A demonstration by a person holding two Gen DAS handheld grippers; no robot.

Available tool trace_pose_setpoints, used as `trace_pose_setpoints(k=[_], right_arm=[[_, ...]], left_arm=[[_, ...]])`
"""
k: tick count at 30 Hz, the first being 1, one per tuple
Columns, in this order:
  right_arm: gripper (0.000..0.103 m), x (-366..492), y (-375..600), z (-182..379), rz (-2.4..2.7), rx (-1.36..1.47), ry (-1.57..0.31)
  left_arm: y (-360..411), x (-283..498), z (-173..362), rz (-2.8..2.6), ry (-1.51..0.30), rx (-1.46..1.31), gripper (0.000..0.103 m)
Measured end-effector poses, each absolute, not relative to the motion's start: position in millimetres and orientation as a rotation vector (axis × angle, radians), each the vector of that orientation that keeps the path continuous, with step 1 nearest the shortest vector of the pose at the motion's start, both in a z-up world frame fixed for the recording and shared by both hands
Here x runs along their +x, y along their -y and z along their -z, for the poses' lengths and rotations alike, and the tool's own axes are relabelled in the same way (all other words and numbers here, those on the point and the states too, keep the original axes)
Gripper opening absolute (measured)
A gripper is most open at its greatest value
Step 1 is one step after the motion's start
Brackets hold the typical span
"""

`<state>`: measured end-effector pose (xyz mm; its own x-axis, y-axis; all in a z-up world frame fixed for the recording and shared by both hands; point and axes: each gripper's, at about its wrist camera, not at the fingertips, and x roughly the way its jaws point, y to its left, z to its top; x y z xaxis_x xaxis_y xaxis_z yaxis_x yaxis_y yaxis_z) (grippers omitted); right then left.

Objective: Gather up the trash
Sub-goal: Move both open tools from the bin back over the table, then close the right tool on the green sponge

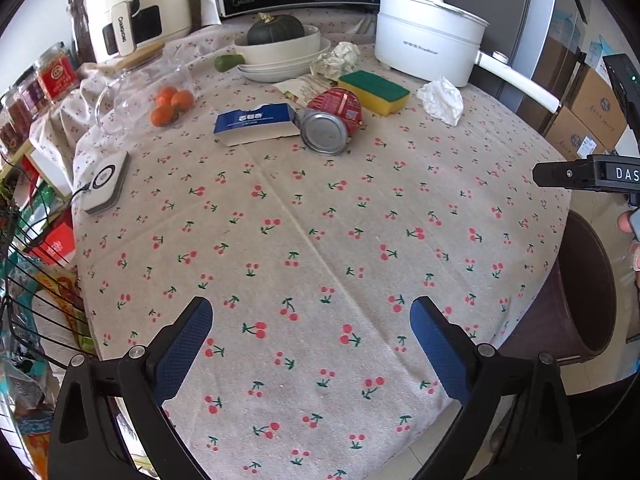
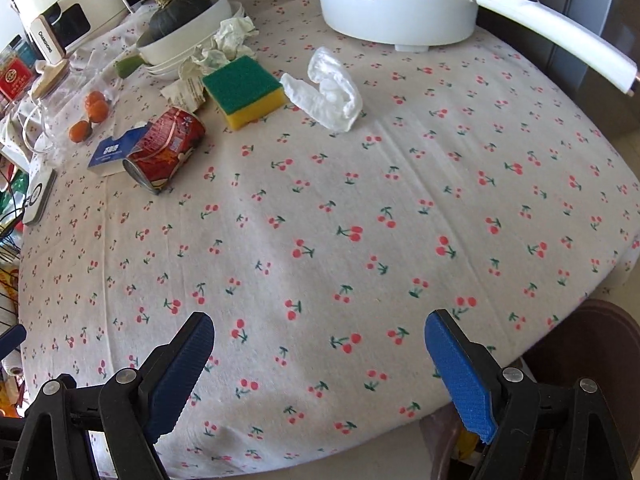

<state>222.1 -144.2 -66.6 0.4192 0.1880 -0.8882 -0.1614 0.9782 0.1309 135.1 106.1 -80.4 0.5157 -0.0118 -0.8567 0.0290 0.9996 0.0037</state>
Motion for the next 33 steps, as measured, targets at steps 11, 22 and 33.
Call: trace_pose_setpoints(k=[11, 22, 33], right_arm=[[0.090, 329, 92, 61, -0.290, -0.083, -1.010], [0.087, 395, 35, 106, -0.405, -0.271, -1.018], [0.063, 407, 38, 127, -0.395, -0.216, -1.050]], left_arm=[[-137, 160, 80, -0.013, -1.016, -0.088, 0.101], [-156, 170, 89, -0.068, -1.035, -0.128, 0.101], [-150, 181, 93, -0.074, -1.044, -0.127, 0.101]])
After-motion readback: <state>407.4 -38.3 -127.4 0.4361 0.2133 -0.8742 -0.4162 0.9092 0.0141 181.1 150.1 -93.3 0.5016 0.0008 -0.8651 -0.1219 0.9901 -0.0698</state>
